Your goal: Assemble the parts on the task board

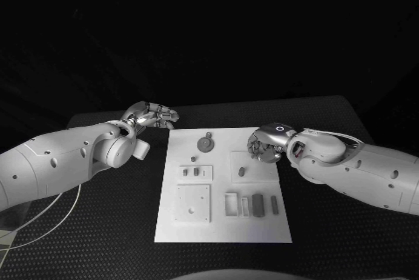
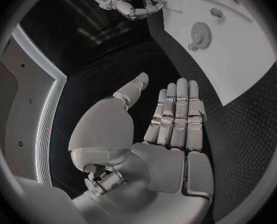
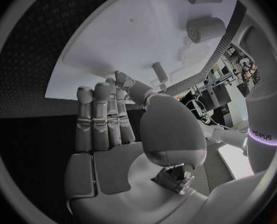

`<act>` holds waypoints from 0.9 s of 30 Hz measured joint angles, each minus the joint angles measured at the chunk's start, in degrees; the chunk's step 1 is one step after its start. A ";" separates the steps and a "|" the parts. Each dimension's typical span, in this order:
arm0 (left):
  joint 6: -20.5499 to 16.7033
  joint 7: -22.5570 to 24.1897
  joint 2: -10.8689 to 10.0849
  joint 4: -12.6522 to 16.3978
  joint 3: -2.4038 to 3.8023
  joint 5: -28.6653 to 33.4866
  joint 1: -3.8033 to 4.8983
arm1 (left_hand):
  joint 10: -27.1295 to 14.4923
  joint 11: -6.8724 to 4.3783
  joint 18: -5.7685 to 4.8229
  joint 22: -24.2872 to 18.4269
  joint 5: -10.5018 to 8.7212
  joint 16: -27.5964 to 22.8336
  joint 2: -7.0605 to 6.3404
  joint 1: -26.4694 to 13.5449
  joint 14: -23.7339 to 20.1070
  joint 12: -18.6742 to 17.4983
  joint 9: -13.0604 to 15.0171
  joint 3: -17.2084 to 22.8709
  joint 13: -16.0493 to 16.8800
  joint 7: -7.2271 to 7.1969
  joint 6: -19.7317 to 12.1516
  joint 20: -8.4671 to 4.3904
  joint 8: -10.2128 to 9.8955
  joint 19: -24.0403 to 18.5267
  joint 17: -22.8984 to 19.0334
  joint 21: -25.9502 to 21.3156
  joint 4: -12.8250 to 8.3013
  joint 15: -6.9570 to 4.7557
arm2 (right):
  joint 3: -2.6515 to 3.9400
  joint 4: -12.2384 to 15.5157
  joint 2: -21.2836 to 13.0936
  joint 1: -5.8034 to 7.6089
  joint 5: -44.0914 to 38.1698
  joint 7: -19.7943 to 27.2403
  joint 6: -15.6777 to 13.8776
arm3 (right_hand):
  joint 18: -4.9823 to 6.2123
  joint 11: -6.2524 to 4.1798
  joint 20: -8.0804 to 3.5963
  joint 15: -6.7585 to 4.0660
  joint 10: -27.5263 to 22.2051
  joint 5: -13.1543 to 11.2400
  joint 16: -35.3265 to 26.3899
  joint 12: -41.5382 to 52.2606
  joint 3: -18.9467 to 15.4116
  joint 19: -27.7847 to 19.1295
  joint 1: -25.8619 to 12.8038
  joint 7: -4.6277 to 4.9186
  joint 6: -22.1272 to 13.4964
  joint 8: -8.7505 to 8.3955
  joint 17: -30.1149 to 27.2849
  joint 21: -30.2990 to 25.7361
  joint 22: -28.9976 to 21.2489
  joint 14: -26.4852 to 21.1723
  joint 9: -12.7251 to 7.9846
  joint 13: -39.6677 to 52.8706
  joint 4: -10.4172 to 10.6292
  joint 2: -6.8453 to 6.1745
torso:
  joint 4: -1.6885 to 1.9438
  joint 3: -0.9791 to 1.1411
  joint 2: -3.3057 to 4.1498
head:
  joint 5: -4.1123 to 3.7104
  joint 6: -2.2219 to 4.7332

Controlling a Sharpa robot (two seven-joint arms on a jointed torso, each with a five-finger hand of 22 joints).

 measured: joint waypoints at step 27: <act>0.02 -0.01 0.03 -0.03 0.00 -0.07 0.00 | 0.00 0.00 -0.01 -0.15 0.00 0.00 0.00 0.00 0.00 0.00 -0.04 0.00 -0.10 0.21 -0.21 0.00 0.00 0.00 0.22 0.00 0.00 0.00 | 0.26 1.04 -0.34 1.04 2.34 -0.59 1.74 | -0.01 0.00 0.03 0.01 0.00 0.07 0.00 -0.01 -0.10 -0.01 -0.33 0.04 -0.03 -0.03 -0.07 0.00 -0.01 -0.01 0.10 -0.03 -0.08 0.31 | 0.00 -0.02 0.01 | -0.09 0.07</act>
